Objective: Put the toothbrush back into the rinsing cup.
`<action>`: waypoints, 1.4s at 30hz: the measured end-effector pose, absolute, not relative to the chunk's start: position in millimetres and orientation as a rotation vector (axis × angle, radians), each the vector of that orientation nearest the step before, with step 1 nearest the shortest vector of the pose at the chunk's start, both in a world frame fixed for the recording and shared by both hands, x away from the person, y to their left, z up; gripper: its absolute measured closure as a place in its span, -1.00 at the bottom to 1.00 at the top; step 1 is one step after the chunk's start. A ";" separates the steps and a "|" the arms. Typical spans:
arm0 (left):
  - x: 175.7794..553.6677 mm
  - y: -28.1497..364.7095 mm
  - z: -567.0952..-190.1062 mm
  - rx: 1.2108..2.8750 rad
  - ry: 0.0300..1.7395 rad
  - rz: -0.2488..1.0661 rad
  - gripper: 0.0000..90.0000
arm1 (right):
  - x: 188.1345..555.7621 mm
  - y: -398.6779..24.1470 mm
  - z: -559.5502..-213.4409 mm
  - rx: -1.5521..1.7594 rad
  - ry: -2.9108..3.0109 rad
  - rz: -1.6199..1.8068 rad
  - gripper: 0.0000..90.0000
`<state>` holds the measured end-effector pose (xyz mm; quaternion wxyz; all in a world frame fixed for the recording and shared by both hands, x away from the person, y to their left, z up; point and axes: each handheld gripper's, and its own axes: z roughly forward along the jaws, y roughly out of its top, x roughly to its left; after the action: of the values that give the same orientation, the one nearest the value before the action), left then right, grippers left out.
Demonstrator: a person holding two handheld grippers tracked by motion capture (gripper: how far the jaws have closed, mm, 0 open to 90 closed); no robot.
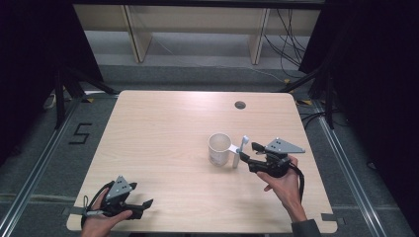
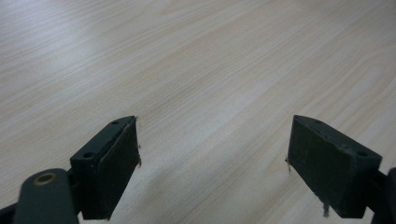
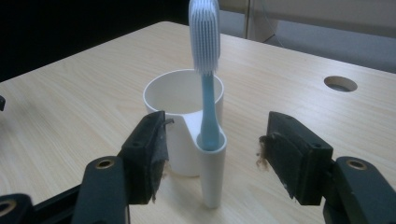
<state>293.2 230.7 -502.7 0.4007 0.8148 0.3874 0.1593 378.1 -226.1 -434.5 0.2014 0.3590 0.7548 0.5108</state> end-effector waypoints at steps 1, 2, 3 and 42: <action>293.4 230.5 -503.4 2.053 0.976 0.403 -0.65 | 377.3 -227.3 -433.9 1.003 2.105 1.421 -0.13; 293.2 230.3 -503.3 2.050 0.976 0.401 -0.65 | 375.1 -227.3 -433.5 1.038 2.099 1.422 -0.13; 292.7 229.8 -503.1 2.046 0.981 0.403 -0.65 | 375.1 -227.6 -434.0 1.034 2.087 1.425 -0.14; 293.3 229.4 -502.5 2.051 0.974 0.401 -0.65 | 351.9 -245.7 -445.2 1.103 2.140 1.373 -0.26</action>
<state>293.3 229.4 -502.5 0.4057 0.8130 0.3862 0.1591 351.9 -245.7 -445.2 0.1838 0.3910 0.7591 0.4870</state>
